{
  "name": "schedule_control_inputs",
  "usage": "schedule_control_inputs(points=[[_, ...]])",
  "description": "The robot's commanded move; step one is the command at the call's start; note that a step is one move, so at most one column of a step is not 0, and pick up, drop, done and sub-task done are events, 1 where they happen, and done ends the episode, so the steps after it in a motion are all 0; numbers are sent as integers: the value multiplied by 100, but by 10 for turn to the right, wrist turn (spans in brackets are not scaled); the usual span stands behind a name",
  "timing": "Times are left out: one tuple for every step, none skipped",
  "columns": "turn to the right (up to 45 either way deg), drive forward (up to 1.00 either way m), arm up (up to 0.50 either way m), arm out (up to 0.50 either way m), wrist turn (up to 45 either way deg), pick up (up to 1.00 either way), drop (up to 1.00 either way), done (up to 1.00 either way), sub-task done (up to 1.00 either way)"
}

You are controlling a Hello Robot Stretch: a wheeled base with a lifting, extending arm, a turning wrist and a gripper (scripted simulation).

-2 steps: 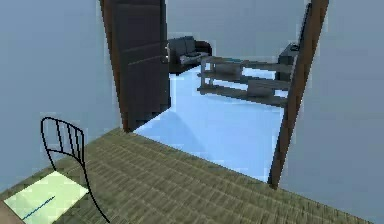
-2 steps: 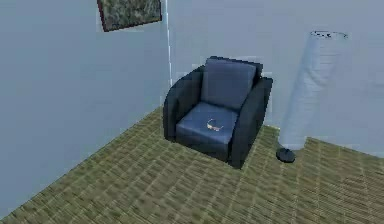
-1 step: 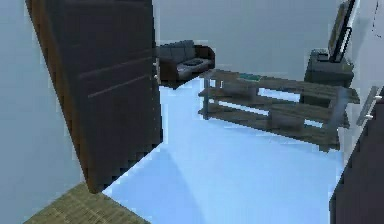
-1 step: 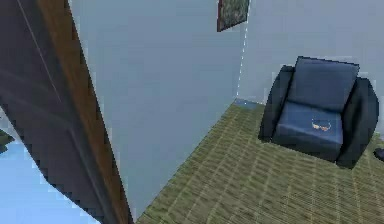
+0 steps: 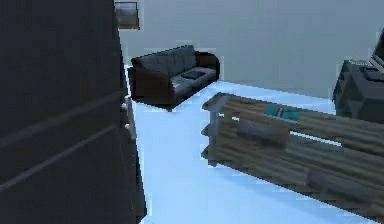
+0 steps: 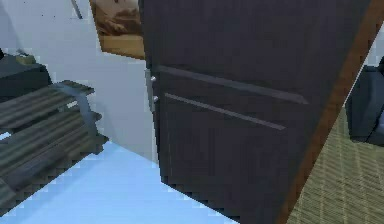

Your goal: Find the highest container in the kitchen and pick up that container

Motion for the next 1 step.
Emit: schedule_control_inputs(points=[[0,100,0,0,0,0,0,0,0]])
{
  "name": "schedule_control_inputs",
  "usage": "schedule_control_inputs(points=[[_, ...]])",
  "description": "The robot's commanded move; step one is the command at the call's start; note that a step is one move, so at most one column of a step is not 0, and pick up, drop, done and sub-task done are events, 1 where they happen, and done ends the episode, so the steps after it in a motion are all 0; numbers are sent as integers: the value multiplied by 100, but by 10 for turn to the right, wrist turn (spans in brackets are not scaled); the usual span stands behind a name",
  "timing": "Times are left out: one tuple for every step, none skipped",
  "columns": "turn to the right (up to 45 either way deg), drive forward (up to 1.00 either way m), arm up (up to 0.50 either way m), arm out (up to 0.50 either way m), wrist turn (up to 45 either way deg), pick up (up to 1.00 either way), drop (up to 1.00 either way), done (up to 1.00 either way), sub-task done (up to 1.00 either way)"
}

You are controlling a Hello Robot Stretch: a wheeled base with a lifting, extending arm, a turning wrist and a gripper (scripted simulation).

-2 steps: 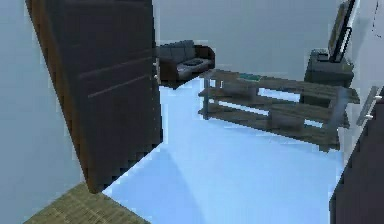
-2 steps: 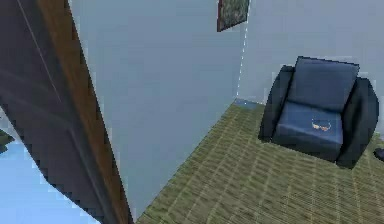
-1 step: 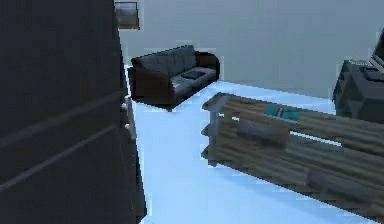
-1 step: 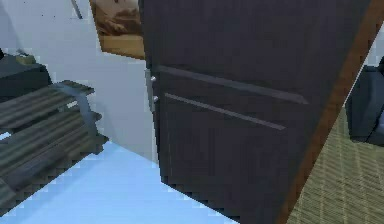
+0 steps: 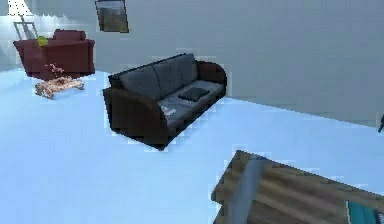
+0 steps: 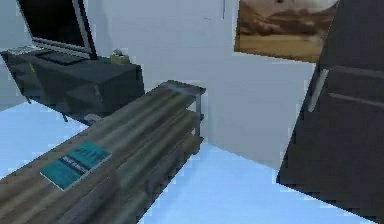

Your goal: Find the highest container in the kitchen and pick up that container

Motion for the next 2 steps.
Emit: schedule_control_inputs(points=[[-180,0,0,0,0,0,0,0,0],[0,35,0,0,0,0,0,0,0]])
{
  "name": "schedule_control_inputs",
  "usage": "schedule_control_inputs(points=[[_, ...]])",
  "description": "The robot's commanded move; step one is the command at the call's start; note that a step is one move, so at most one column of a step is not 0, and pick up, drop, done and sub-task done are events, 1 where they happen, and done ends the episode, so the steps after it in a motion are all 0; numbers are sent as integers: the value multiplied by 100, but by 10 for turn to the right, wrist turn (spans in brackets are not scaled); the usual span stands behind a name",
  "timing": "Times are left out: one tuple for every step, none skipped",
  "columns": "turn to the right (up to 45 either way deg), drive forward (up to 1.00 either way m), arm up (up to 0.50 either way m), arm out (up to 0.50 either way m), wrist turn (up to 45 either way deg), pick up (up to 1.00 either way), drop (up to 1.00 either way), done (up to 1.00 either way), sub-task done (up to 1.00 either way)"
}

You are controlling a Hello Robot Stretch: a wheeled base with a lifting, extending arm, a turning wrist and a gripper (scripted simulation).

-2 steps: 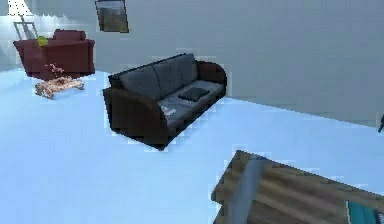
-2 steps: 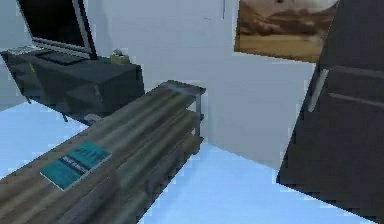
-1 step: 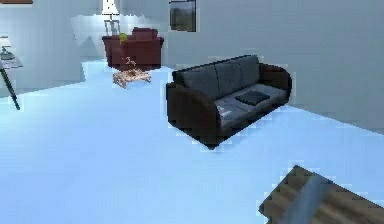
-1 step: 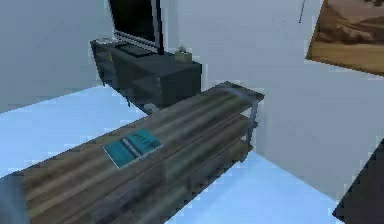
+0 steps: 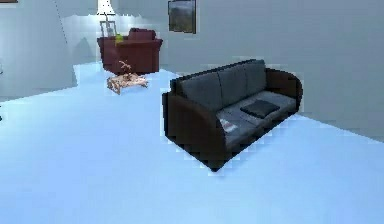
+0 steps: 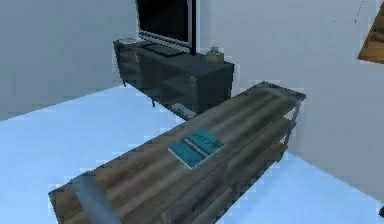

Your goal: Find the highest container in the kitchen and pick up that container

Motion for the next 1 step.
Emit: schedule_control_inputs(points=[[-450,0,0,0,0,0,0,0,0]])
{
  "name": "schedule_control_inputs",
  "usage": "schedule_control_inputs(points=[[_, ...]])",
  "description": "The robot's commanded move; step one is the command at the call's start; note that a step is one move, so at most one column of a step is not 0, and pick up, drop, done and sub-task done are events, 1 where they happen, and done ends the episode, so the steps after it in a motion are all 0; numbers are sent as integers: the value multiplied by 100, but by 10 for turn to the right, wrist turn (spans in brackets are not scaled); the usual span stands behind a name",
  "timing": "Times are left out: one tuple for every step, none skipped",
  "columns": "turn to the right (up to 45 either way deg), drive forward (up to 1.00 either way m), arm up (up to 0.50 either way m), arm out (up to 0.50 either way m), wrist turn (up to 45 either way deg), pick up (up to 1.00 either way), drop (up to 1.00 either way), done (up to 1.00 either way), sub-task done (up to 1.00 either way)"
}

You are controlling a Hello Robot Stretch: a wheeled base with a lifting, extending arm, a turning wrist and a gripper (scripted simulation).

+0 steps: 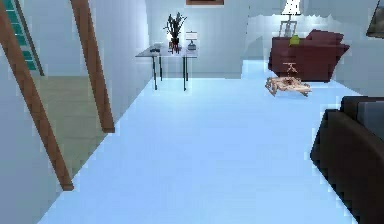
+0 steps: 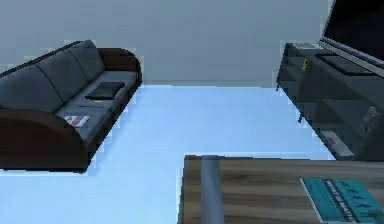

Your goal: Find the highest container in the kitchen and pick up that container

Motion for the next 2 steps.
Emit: schedule_control_inputs(points=[[-180,0,0,0,0,0,0,0,0],[0,35,0,0,0,0,0,0,0]])
